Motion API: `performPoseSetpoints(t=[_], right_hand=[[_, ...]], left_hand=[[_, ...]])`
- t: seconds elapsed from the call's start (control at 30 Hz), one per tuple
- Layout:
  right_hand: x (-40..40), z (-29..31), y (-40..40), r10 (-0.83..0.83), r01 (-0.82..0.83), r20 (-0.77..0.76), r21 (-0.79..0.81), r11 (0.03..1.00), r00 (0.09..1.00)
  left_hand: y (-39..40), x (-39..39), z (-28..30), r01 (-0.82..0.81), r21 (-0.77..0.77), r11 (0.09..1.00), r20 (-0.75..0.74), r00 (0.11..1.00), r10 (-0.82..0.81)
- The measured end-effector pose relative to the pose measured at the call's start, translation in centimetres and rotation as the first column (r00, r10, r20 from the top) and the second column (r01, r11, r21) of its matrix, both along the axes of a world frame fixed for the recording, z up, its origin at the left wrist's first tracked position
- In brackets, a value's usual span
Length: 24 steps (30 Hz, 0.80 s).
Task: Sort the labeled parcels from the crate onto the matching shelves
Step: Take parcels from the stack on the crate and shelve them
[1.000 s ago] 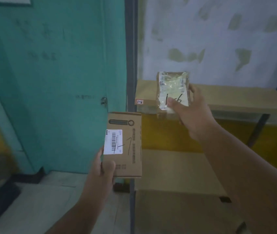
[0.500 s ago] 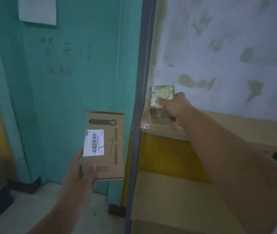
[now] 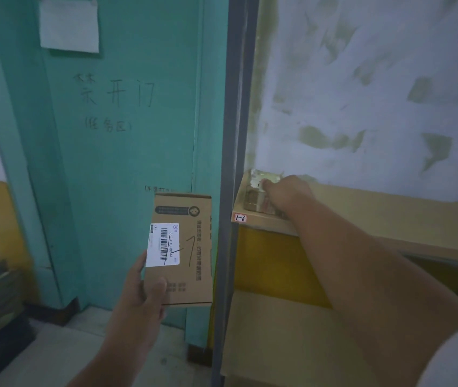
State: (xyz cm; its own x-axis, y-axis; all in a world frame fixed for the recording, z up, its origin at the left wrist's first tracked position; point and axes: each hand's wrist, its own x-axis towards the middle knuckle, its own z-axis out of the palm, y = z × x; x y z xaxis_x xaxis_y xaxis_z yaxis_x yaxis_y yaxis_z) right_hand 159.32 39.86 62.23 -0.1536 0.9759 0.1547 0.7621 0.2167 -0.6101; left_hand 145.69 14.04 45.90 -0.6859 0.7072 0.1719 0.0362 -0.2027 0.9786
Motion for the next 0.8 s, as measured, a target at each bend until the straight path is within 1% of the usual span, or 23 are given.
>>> performPoseSetpoints(t=[0.07, 0.1, 0.2, 0.27, 0.37, 0.47, 0.57, 0.63, 0.8], right_hand=[[0.4, 0.0, -1.6, -0.044, 0.046, -0.046, 0.053, 0.998, 0.998], [0.8, -0.2, -2.7, -0.044, 0.051, -0.067, 0.116, 0.992, 0.997], [1.7, -2.2, -7.0, 0.035, 0.01, -0.147, 0.294, 0.956, 0.989], [1.8, -3.8, -10.2, 0.105, -0.048, -0.16, 0.324, 0.945, 0.981], [2.4, -5.8, -14.1, 0.229, -0.18, -0.181, 0.255, 0.95, 0.956], [3.4, -7.2, -15.7, 0.311, -0.287, -0.193, 0.143, 0.947, 0.931], [4.7, -9.2, -15.7, 0.291, -0.277, -0.122, 0.122, 0.953, 0.949], [5.6, -10.8, -15.5, 0.26, -0.25, -0.083, 0.112, 0.962, 0.962], [8.0, -16.0, -13.5, 0.215, -0.211, -0.049, 0.075, 0.975, 0.975]], left_hand=[[-0.2, 0.2, 0.0, 0.011, -0.011, 1.0, -0.031, 0.999, -0.011], [-0.3, 0.2, -0.1, 0.013, -0.022, 1.0, -0.049, 0.999, -0.014], [-0.9, 0.4, -0.4, 0.013, -0.038, 0.999, -0.087, 0.996, -0.016], [-1.5, 0.6, -0.8, 0.03, -0.045, 0.999, -0.1, 0.994, -0.034], [-2.7, 1.4, -1.8, 0.092, -0.041, 0.995, -0.14, 0.985, -0.097], [-3.6, 2.5, -3.3, 0.22, -0.05, 0.974, -0.125, 0.966, -0.225], [-4.1, 3.6, -5.0, 0.275, -0.109, 0.955, -0.134, 0.948, -0.288], [-4.2, 4.1, -6.1, 0.314, -0.177, 0.933, -0.105, 0.936, -0.335], [-2.9, 5.9, -8.8, 0.367, -0.312, 0.876, -0.054, 0.914, -0.402]])
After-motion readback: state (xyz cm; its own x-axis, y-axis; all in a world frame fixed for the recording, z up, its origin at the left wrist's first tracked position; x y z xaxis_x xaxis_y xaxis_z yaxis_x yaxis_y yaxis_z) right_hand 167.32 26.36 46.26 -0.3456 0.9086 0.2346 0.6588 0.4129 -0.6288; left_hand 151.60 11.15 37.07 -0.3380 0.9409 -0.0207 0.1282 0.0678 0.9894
